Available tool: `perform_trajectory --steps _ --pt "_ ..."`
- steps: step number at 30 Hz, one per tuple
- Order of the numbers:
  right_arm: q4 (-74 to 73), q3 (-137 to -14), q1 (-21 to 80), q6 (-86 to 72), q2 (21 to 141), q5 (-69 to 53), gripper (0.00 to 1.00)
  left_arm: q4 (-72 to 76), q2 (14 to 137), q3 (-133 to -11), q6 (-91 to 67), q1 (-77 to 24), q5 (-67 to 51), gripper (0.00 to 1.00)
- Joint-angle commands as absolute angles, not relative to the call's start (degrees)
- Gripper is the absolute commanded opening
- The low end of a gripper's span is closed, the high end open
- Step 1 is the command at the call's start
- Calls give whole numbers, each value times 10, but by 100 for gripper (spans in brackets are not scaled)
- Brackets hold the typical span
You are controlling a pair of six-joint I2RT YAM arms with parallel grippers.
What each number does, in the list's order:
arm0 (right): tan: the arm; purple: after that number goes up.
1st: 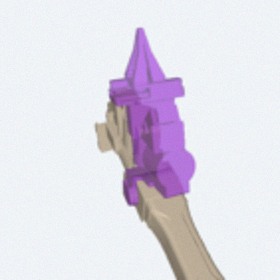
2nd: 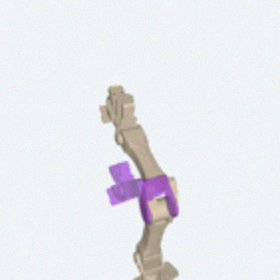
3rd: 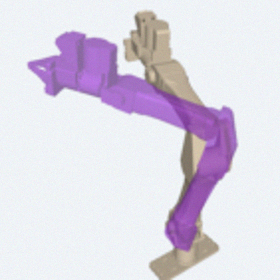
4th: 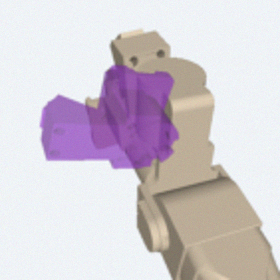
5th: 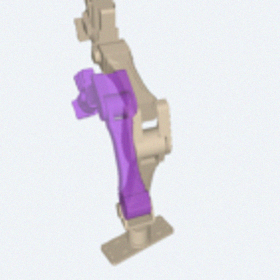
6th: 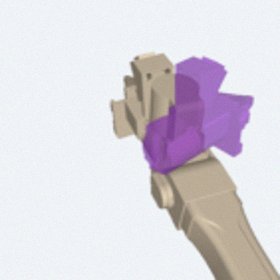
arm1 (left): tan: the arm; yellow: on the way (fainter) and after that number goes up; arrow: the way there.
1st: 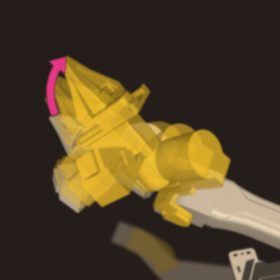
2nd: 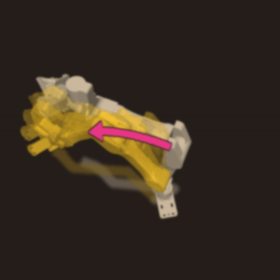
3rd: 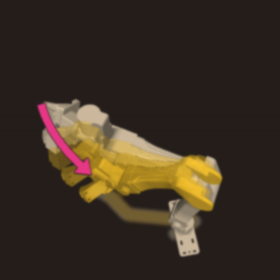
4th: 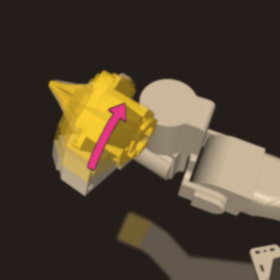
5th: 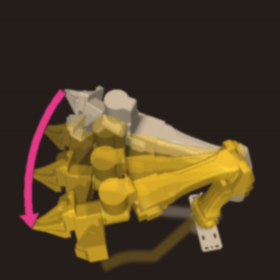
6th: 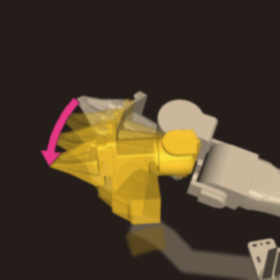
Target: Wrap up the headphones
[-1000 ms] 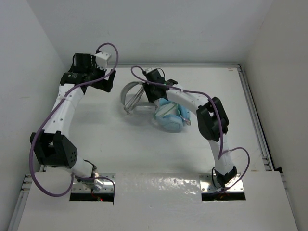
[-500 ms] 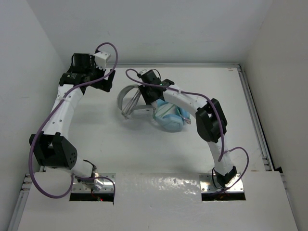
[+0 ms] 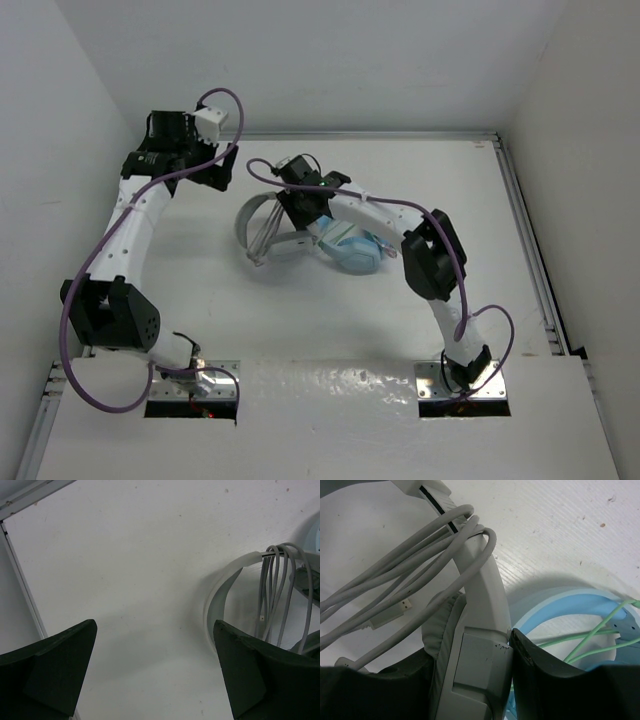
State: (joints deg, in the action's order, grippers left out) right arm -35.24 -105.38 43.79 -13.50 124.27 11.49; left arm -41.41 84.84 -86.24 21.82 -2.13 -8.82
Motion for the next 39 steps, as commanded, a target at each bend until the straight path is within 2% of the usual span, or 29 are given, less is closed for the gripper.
perform_trajectory --steps 1,5,18,20,21,22,25,26,27,39 --pt "-324 -1062 451 -156 1237 99 0 -400 819 -867 222 -11 -97 100" --pt "-269 -1008 470 -174 1229 94 0 -401 819 -866 224 -11 -98 100" --pt "-215 -965 489 -225 1261 49 1 -400 812 -854 225 -2 -98 100" --pt "-207 -956 488 -229 1262 42 15 -397 811 -851 222 0 -98 100" --pt "-207 -955 489 -229 1263 40 26 -396 810 -849 220 0 -99 100" --pt "-207 -955 489 -228 1261 39 46 -396 811 -846 218 0 -100 100" --pt "-205 -947 489 -220 1245 33 71 -393 811 -841 217 0 -105 100" --pt "-203 -941 489 -217 1238 35 91 -392 811 -841 218 0 -104 100" --pt "-200 -937 488 -210 1229 40 99 -392 811 -841 217 0 -103 100" --pt "-242 -909 473 -136 1066 19 99 -388 808 -832 216 14 -98 99"
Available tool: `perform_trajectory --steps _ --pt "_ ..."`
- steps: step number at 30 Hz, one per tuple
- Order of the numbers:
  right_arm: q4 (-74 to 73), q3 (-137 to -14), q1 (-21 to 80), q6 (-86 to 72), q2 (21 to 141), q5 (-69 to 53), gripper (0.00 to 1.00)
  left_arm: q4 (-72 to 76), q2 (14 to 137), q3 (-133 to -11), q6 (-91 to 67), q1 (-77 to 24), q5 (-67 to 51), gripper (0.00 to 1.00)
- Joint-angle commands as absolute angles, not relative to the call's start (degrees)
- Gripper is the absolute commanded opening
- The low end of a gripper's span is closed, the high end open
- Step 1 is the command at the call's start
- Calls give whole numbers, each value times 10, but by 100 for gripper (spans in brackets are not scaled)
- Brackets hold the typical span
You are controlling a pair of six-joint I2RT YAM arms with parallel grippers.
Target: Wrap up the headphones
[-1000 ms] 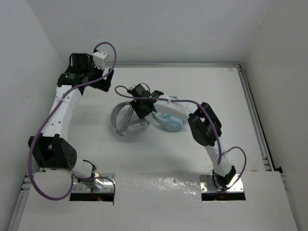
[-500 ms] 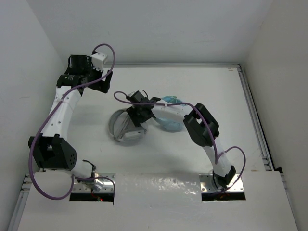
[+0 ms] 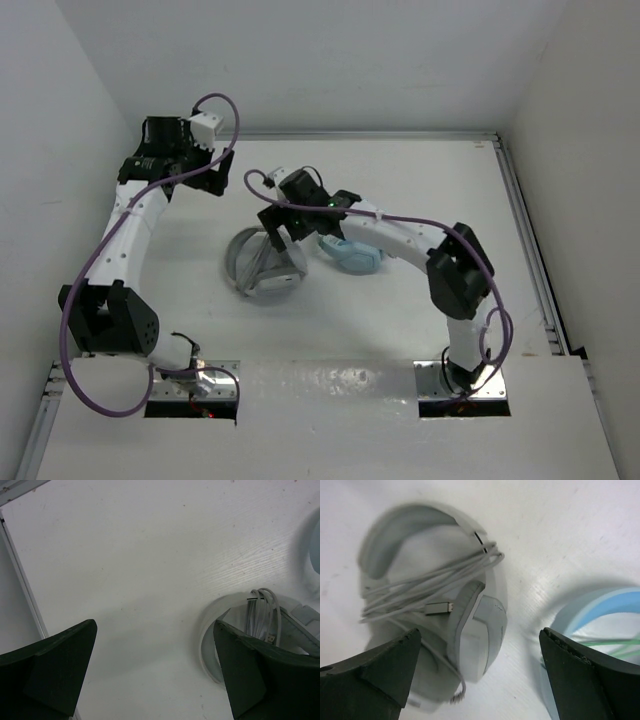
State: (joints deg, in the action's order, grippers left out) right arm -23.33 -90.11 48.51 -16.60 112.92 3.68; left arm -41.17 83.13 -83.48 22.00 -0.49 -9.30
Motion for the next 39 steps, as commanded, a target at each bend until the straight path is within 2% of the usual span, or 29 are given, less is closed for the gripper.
perform_trajectory --steps 1,4,7,10,13,14,16,17,18,25,34,39 --pt "-256 -907 468 -134 1055 7 99 -386 809 -831 216 16 -98 100" --pt "-270 -877 416 -136 1002 -50 99 -381 808 -819 215 20 -95 100" --pt "-236 -788 296 -180 930 -71 99 -360 802 -790 214 36 -98 100" --pt "-196 -691 111 -227 867 -93 99 -297 795 -733 188 71 -91 100" --pt "-125 -587 -24 -272 817 -130 99 -201 797 -656 150 85 -43 100" --pt "-109 -564 -48 -302 807 -127 99 -182 801 -627 141 90 -32 100" --pt "-91 -514 -86 -328 780 -48 99 -154 806 -610 117 104 -30 100" --pt "-98 -500 -85 -324 769 41 99 -149 811 -602 114 118 -50 100" --pt "-104 -497 -85 -314 767 65 99 -146 813 -599 111 118 -54 100" --pt "-126 -513 -85 -345 790 155 99 -115 832 -569 86 139 -59 100" --pt "-140 -519 -84 -320 811 122 99 -142 843 -584 92 147 -69 100" --pt "-67 -467 -85 -308 774 72 99 -147 846 -584 98 149 -80 100"
